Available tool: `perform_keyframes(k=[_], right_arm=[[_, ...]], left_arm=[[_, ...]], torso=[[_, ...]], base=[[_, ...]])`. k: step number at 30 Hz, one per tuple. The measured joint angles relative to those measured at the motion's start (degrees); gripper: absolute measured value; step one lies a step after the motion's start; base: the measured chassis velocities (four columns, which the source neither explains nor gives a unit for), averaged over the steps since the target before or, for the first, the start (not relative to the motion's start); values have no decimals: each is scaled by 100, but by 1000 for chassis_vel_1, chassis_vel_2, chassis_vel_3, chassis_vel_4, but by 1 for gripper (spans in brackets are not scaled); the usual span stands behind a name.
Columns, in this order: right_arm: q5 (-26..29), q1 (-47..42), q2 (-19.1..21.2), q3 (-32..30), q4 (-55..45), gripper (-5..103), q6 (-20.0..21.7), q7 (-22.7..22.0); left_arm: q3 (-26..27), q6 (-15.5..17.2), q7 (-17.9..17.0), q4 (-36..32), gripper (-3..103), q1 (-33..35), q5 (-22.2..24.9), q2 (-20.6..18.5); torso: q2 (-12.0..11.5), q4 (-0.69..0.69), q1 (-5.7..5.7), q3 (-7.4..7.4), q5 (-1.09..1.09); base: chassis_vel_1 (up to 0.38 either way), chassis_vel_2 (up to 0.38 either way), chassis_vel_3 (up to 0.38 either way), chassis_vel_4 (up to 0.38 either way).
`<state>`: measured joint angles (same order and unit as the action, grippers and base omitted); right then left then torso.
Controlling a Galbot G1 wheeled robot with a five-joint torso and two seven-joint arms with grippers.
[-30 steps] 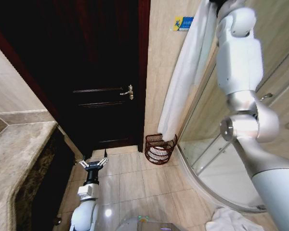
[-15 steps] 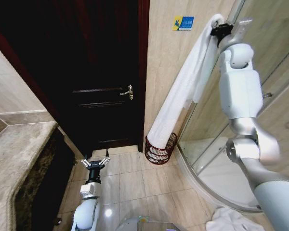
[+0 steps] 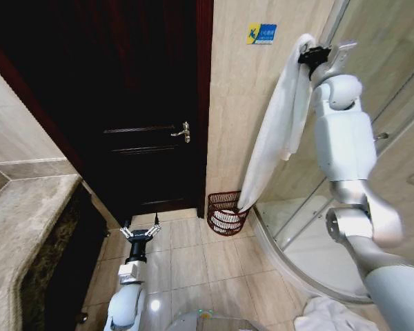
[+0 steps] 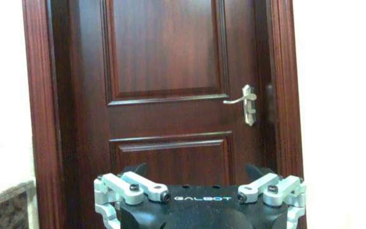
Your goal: Discard the used towel into the hamper.
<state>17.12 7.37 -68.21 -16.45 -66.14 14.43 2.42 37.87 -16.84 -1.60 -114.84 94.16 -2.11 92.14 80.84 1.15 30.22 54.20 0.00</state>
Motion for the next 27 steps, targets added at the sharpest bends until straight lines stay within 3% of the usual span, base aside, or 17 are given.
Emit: perform_keyframes(k=[11, 27], right_arm=[[20, -159, -54, -68, -30, 4, -7, -46], [36, -1286, -80, -180, -419, 4, -87, -90]], left_arm=[[-37, -9, -3, 55, 100, -43, -39, 0], [-7, -207, -20, 81, 100, 113, -81, 0]], torso=[[0, -2, 0, 0, -1], [0, -2, 0, 0, 1]], base=[[0, 0, 0, 0], [0, 0, 0, 0]])
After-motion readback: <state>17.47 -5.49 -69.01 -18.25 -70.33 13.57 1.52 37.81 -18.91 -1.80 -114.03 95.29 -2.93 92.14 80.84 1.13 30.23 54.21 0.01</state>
